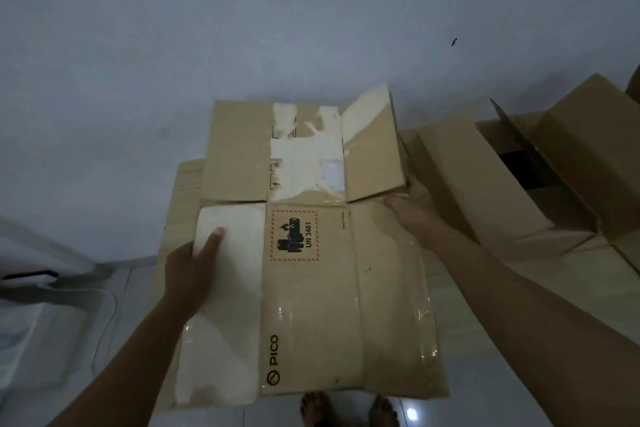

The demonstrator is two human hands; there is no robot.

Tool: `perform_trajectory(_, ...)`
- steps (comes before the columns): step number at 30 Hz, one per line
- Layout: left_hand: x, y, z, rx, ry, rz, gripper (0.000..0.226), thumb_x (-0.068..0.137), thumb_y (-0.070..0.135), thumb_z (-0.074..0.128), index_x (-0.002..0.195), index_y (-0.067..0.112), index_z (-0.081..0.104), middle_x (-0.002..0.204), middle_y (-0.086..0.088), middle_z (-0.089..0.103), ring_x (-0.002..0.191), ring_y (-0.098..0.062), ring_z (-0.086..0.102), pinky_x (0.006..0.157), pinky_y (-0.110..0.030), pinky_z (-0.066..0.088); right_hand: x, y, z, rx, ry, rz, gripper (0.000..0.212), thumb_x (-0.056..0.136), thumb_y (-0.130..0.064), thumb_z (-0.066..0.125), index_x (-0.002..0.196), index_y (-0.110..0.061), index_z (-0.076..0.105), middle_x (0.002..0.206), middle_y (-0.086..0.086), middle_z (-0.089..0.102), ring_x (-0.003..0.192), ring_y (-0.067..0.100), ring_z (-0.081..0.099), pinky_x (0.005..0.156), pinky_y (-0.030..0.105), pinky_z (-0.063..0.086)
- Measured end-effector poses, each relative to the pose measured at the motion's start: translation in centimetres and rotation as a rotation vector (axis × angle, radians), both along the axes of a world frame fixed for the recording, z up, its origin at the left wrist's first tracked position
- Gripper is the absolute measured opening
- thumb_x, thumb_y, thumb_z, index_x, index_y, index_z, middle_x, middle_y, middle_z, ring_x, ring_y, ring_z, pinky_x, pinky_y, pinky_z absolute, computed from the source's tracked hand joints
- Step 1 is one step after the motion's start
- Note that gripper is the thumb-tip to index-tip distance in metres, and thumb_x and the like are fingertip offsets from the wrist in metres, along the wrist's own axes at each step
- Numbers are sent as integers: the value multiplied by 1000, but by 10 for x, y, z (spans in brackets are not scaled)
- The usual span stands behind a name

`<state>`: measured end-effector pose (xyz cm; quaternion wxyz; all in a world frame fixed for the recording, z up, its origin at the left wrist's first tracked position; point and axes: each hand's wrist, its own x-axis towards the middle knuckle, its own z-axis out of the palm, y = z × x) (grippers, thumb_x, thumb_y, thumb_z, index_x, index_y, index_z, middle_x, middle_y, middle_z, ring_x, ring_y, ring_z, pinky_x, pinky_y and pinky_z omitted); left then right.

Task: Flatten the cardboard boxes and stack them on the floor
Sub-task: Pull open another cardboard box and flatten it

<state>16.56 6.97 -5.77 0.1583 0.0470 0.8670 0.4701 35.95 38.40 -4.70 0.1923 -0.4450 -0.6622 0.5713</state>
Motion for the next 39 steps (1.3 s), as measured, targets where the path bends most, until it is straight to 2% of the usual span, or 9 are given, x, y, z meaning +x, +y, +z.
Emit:
perform_trajectory(5, 5, 20, -23, -171, -2, 17, 46, 84, 62, 63, 69, 19, 63, 76, -7, 65, 78, -28, 63, 75, -39, 52, -5, -8, -39, 99, -185, -30, 37, 87, -8, 58, 121, -23, 54, 91, -9, 58, 90, 18, 59, 59, 22, 40)
perform_trajectory(9, 7, 31, -52, -253, -38, 15, 59, 82, 66, 62, 97, 9, 74, 94, -15, 73, 89, -33, 67, 79, -38, 52, 5, -10, -72, 81, -306, -26, 55, 90, -11, 56, 141, -24, 42, 117, -2, 60, 100, 22, 58, 75, 28, 43)
perform_trajectory(15, 8, 39, -92, -376, -96, -2, 70, 89, 57, 59, 138, 7, 52, 129, -20, 62, 117, -40, 59, 99, -46, 47, 14, -25, -101, 238, -548, 35, 78, 96, -23, 53, 159, -34, 8, 150, 6, 40, 119, 34, 56, 90, 40, 49)
perform_trajectory(17, 8, 44, -97, -454, -64, -7, 79, 89, 54, 61, 148, 8, 35, 142, -23, 48, 129, -41, 46, 104, -49, 39, 11, -31, -112, 332, -660, 96, 73, 98, -29, 50, 159, -34, 10, 159, 8, 24, 133, 34, 44, 98, 45, 45)
perform_trajectory(21, 2, 50, -118, -638, 213, -255, 88, 91, 63, 49, 157, 25, 5, 164, -17, 1, 149, -36, 9, 115, -56, 20, 1, -44, -137, 417, -870, 218, 62, 100, -54, 35, 156, -36, 15, 166, 10, -7, 152, 32, 2, 119, 56, 15)
perform_trajectory(25, -12, 62, -146, -727, 295, -533, 74, 93, 70, 26, 156, 36, 7, 164, -16, -3, 150, -39, 3, 118, -61, 9, -3, -56, -162, 473, -904, 268, 69, 98, -64, 20, 158, -36, 0, 167, 10, -12, 152, 34, -12, 119, 63, 2)
perform_trajectory(30, -11, 63, -170, -737, 376, -525, 69, 95, 68, 25, 155, 37, 13, 164, -17, 4, 149, -41, 4, 115, -64, 4, -1, -63, -178, 646, -916, 183, 68, 99, -63, 23, 159, -32, 10, 166, 19, 3, 152, 39, 0, 117, 62, 4)
perform_trajectory(35, -13, 82, -161, -532, 407, -251, 43, 92, 53, 55, 127, 29, 60, 149, -13, 39, 134, -38, 37, 110, -54, 25, -23, -58, -171, 539, -772, -217, 40, 93, -55, 50, 124, -31, 52, 155, 16, 34, 142, 36, 30, 110, 54, 25)
perform_trajectory(39, -36, 104, -146, -400, 153, 96, 34, 78, 45, 72, 105, 24, 67, 129, -11, 54, 114, -38, 54, 103, -45, 38, -37, -26, -151, 289, -821, -386, 65, 73, -61, 66, 123, -24, 46, 137, 8, 46, 124, 33, 45, 97, 49, 37)
